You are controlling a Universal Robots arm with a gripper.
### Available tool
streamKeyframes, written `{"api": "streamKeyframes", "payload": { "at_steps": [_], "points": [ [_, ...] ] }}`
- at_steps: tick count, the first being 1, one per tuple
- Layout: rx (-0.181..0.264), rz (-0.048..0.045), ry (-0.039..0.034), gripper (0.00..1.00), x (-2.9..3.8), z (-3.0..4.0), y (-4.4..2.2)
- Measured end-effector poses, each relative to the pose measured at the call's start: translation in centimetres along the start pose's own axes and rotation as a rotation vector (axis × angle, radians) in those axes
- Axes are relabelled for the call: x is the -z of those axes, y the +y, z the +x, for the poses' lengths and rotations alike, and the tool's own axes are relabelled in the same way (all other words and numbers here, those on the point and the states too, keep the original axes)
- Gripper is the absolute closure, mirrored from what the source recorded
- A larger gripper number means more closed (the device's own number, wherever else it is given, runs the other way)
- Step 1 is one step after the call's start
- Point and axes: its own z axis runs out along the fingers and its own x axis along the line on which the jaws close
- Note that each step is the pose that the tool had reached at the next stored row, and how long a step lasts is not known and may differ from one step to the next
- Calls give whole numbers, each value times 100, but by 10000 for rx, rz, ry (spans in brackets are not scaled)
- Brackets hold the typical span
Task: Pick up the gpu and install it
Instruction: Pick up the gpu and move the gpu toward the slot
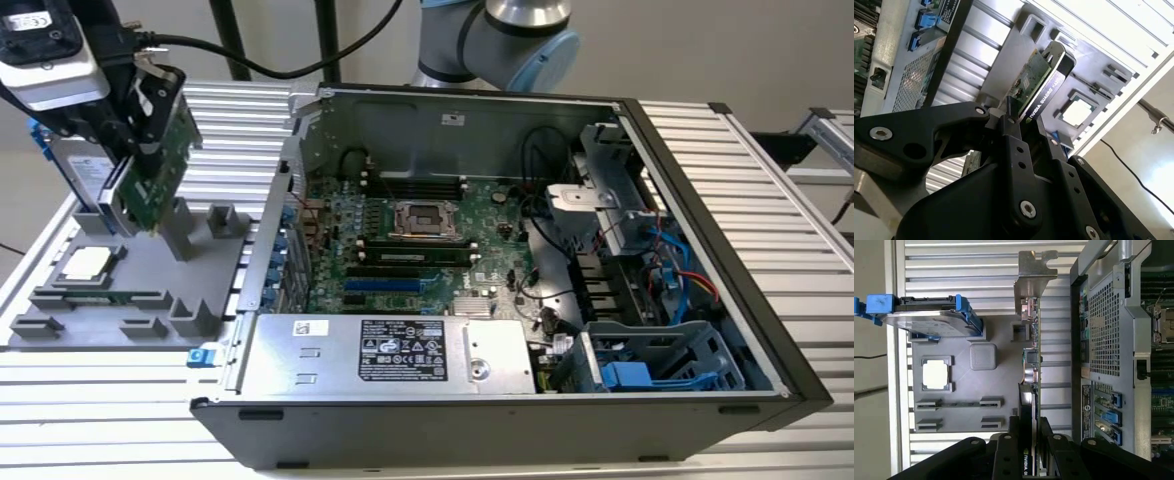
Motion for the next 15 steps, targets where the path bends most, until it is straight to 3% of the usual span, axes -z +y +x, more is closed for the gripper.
{"api": "streamKeyframes", "payload": {
  "at_steps": [15],
  "points": [
    [0,1,1,100,94,-1,5]
  ]
}}
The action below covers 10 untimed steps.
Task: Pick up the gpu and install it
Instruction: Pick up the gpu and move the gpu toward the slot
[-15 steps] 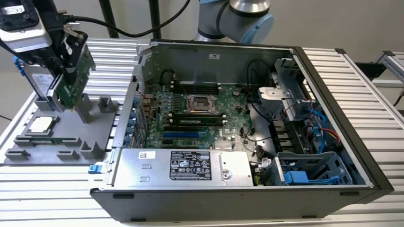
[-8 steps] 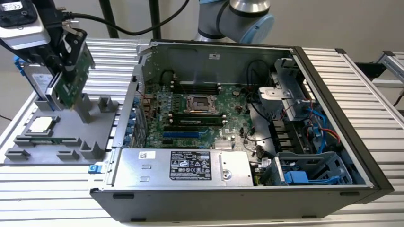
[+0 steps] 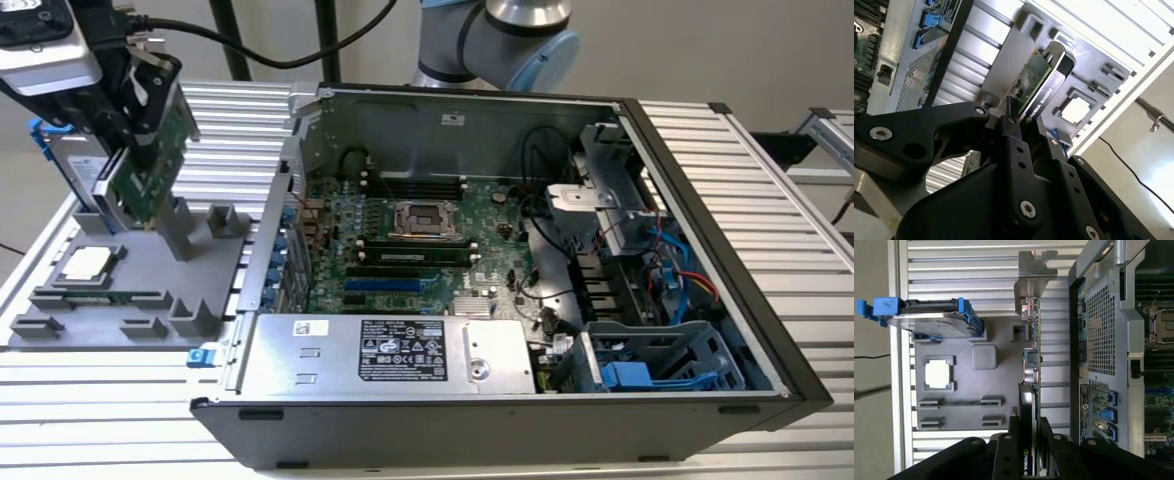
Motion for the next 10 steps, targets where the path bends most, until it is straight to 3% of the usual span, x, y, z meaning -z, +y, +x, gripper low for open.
{"api": "streamKeyframes", "payload": {
  "at_steps": [10],
  "points": [
    [0,0,0,100,70,-1,3]
  ]
}}
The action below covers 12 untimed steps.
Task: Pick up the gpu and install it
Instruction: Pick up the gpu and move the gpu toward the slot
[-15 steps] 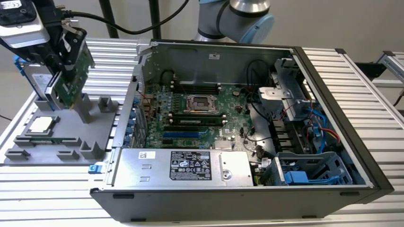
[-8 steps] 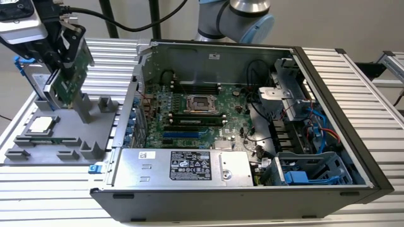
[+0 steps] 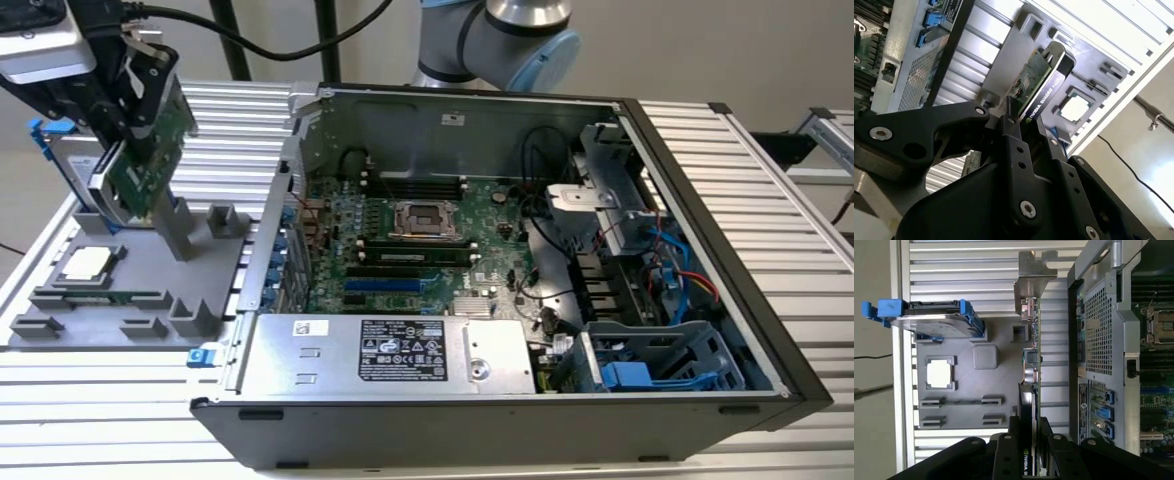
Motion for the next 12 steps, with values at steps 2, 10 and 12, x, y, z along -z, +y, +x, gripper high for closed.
{"api": "streamKeyframes", "payload": {
  "at_steps": [2,10,12],
  "points": [
    [0,-1,-1,100,15,0,1],
    [-1,0,0,100,76,-1,4],
    [0,0,-1,100,90,-1,4]
  ]
}}
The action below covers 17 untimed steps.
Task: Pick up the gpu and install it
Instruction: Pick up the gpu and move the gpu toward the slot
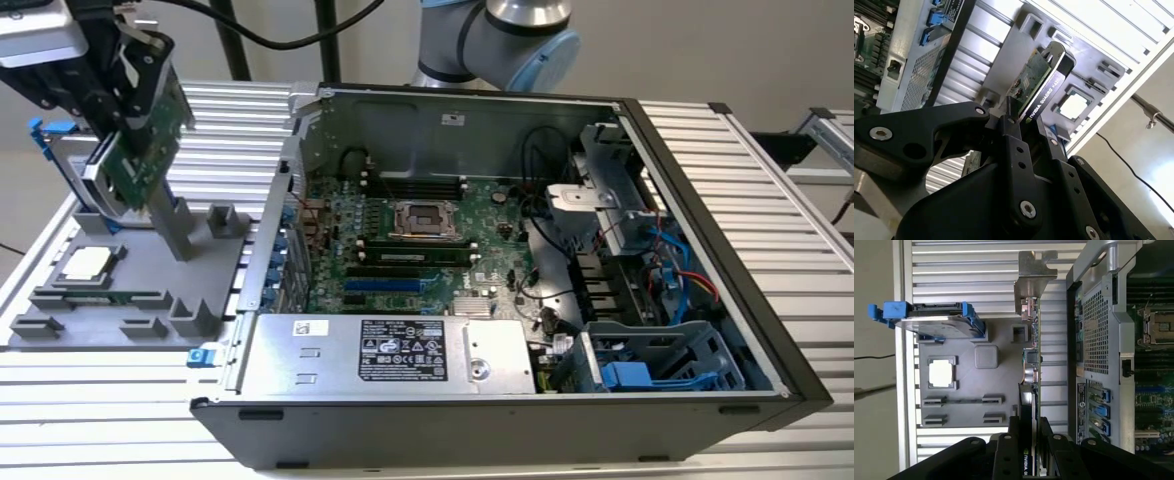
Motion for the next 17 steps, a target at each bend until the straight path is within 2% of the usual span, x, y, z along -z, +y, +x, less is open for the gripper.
{"api": "streamKeyframes", "payload": {
  "at_steps": [17],
  "points": [
    [0,0,0,100,127,-2,6]
  ]
}}
